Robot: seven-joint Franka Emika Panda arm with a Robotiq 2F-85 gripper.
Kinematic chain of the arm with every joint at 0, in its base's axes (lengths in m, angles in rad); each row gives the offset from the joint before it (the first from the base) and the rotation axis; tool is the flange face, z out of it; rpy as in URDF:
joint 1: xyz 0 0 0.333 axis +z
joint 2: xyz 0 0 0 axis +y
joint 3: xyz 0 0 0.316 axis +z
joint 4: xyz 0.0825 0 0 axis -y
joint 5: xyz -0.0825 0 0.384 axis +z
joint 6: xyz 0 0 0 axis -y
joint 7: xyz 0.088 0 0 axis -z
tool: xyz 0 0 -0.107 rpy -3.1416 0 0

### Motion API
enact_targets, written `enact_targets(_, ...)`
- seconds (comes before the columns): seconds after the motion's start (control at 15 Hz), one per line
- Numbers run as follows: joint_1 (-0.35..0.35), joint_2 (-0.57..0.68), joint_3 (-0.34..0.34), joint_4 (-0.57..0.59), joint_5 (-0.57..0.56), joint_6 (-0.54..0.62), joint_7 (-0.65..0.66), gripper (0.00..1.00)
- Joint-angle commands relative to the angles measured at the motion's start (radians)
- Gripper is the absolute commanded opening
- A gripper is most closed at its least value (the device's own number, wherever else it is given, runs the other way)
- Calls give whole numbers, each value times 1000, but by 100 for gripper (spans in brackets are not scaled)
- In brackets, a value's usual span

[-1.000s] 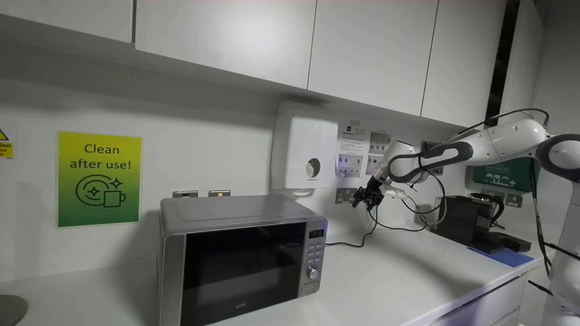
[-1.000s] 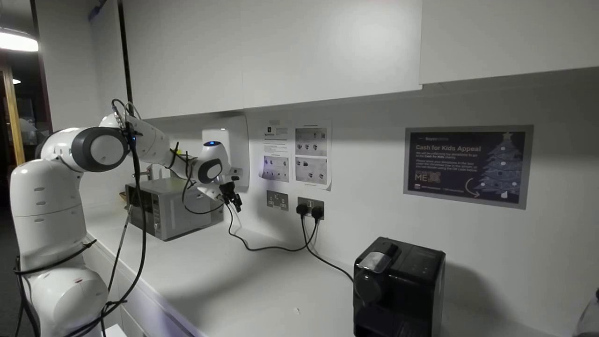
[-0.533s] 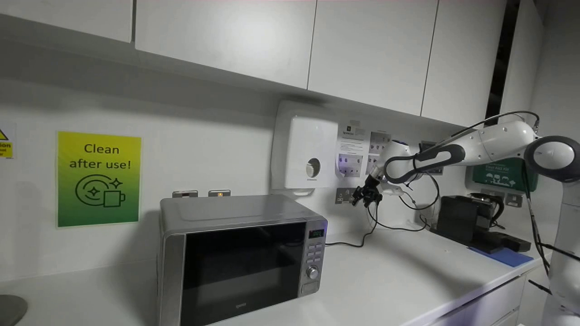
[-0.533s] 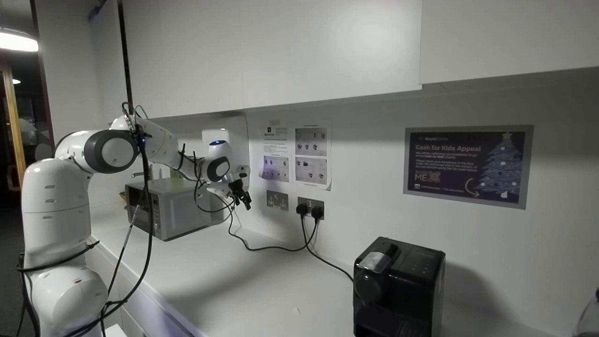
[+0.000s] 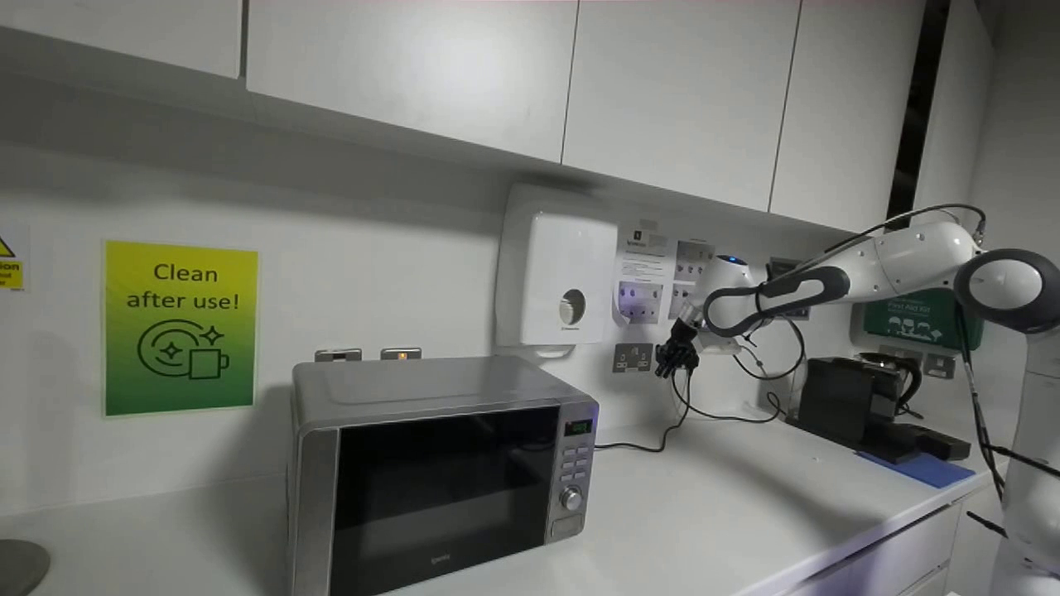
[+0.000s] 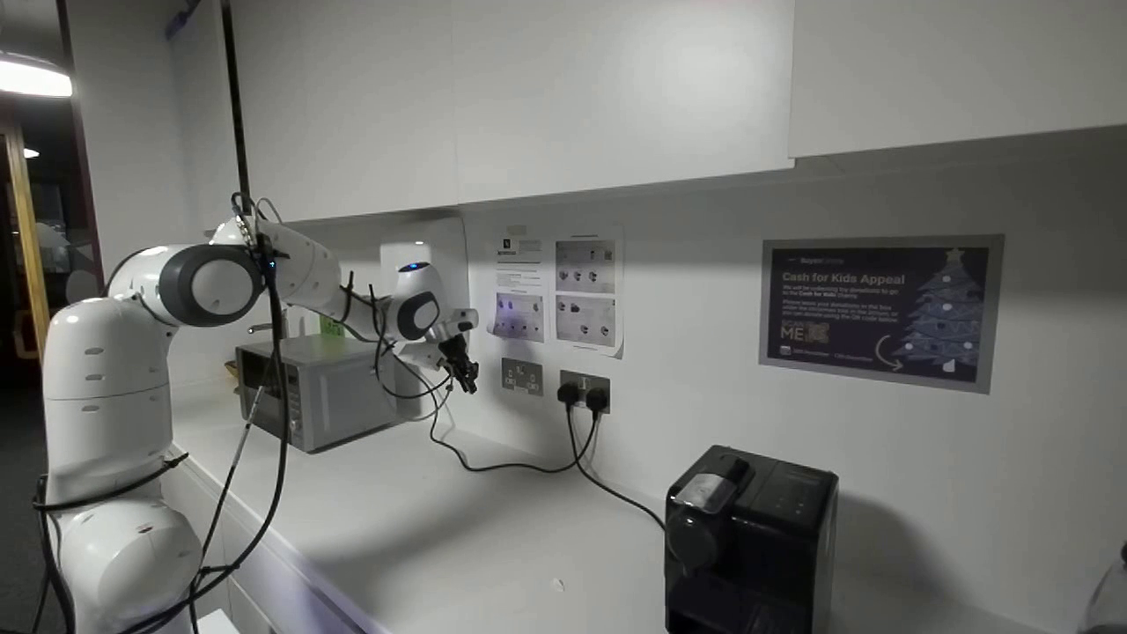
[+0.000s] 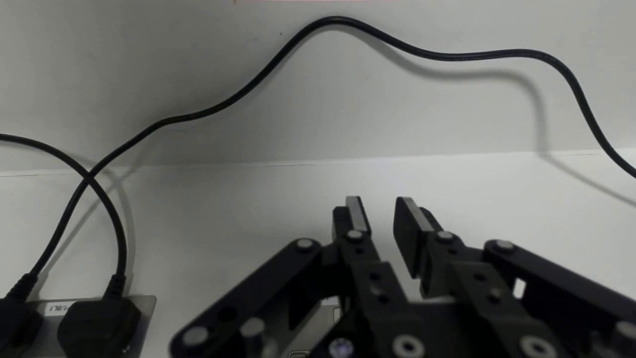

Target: Press a switch on the bottom left wall socket.

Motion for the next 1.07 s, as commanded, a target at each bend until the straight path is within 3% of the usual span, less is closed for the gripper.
enact_targets(0.0, -6, 33, -7, 46, -49, 28, 36, 0)
enact_targets(1.0, -2, 43, -11, 42, -30, 23, 26, 1)
